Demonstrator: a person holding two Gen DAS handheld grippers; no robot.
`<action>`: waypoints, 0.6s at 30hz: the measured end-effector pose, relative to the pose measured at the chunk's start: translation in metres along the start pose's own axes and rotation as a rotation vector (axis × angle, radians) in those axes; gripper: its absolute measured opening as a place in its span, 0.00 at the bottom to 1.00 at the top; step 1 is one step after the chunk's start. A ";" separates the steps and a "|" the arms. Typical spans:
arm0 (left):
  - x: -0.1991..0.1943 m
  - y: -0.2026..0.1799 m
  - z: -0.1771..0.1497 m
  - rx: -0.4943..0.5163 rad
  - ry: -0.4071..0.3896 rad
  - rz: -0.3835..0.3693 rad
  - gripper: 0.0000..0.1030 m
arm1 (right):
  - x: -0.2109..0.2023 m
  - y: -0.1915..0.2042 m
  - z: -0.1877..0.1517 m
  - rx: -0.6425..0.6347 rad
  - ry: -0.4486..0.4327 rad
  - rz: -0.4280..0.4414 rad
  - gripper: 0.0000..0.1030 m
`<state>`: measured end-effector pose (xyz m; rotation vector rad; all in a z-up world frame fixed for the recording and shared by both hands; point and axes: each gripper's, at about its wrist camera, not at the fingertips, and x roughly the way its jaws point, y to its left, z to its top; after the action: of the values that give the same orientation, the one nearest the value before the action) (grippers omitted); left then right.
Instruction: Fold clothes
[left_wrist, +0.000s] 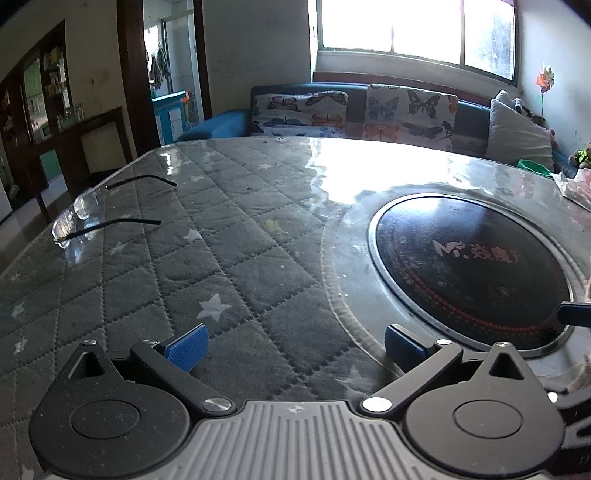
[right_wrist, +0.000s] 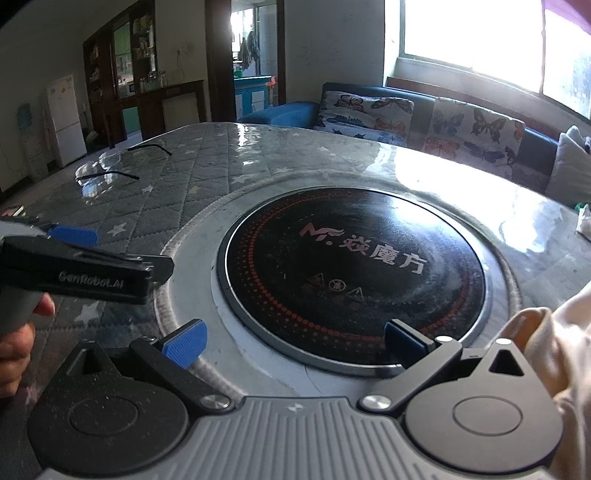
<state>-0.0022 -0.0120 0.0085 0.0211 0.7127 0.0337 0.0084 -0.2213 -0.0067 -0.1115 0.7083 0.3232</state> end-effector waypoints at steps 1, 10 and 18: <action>-0.001 -0.001 0.000 -0.003 0.006 -0.008 1.00 | -0.003 0.001 0.000 -0.007 -0.001 0.001 1.00; -0.021 -0.019 -0.002 0.028 0.028 -0.059 1.00 | -0.035 0.002 -0.007 -0.001 -0.047 0.003 1.00; -0.039 -0.044 -0.007 0.076 0.036 -0.129 1.00 | -0.070 -0.006 -0.026 0.019 -0.086 -0.030 1.00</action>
<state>-0.0354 -0.0574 0.0275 0.0475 0.7501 -0.1173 -0.0560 -0.2504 0.0194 -0.0893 0.6240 0.2905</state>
